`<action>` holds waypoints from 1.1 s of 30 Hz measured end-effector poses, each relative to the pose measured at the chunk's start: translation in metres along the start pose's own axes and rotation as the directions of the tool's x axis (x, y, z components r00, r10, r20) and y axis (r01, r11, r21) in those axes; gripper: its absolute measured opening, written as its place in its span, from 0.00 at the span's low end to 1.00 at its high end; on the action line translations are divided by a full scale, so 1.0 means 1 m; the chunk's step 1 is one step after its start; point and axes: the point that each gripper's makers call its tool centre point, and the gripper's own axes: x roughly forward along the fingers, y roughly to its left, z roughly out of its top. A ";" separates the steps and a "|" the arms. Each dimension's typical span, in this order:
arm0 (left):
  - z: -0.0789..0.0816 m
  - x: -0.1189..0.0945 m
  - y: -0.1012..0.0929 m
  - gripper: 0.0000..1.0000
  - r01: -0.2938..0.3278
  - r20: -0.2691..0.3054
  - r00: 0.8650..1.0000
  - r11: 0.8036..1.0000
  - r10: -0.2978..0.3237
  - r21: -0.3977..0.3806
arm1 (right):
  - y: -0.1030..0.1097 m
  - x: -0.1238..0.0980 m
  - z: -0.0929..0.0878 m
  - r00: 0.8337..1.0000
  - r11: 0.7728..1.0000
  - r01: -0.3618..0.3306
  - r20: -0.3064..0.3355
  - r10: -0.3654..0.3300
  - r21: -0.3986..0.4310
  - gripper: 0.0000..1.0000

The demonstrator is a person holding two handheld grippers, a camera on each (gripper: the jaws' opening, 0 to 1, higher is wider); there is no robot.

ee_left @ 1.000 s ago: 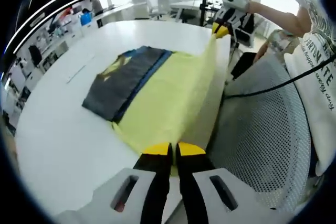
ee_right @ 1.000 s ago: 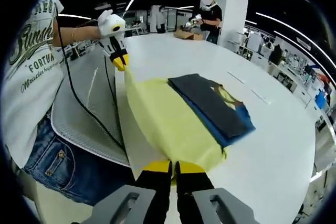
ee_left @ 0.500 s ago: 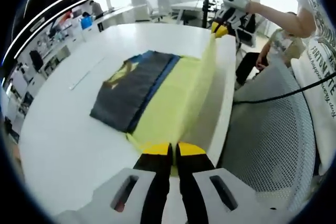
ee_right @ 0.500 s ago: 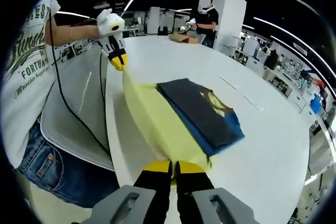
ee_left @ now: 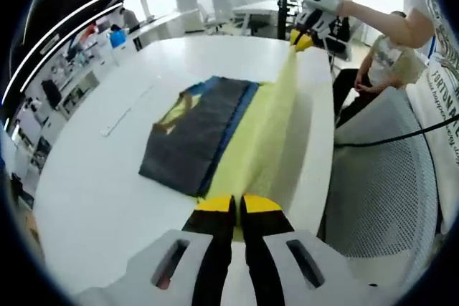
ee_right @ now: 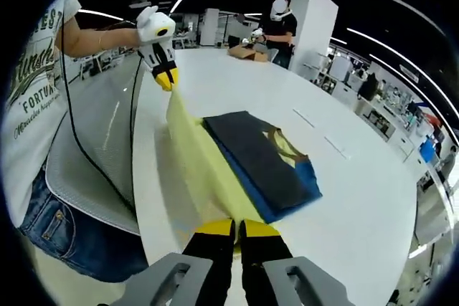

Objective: Fold the garment on the visible template until the final outline fits inside the template.

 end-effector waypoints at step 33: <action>0.034 0.005 0.068 0.01 -0.089 0.026 0.996 0.995 0.088 0.041 | -0.080 0.012 0.040 0.987 0.986 0.153 0.056 -0.150 -0.060 0.00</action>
